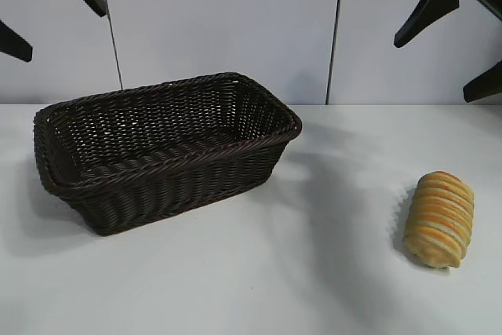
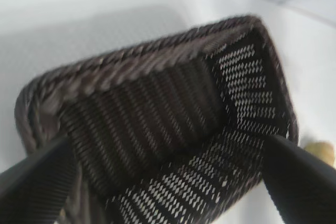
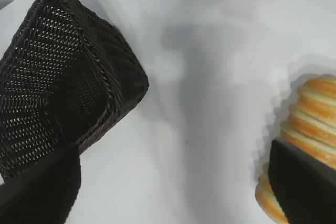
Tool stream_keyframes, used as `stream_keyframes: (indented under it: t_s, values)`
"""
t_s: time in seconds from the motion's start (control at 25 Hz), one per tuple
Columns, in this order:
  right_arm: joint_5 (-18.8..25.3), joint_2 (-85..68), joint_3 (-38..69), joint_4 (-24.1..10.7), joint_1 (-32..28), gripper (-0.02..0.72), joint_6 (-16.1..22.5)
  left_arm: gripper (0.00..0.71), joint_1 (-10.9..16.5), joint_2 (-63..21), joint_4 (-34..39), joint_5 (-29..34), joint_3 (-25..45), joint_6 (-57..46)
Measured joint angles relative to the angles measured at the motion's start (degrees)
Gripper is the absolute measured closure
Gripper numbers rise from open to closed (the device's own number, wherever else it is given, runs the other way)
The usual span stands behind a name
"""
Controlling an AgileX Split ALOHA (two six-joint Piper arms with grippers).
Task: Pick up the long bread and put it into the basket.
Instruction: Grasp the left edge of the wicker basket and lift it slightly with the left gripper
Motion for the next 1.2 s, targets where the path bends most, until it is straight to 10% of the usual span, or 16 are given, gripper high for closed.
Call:
stream_keyframes:
  t_s: [0.56, 0.88, 1.2]
  values:
    - [0.5, 0.0, 0.0, 0.0, 0.0, 0.008, 0.0, 0.015, 0.0, 11.3, -5.3, -8.0, 0.5, 6.5]
    - [0.3, 0.0, 0.0, 0.0, 0.0, 0.008, 0.0, 0.59, 0.0, 12.6, -7.0, -8.5, 0.1, 7.1]
    - [-0.5, 0.0, 0.0, 0.0, 0.0, 0.008, 0.0, 0.611, 0.0, 12.7, -6.4, -6.6, -1.1, 8.1]
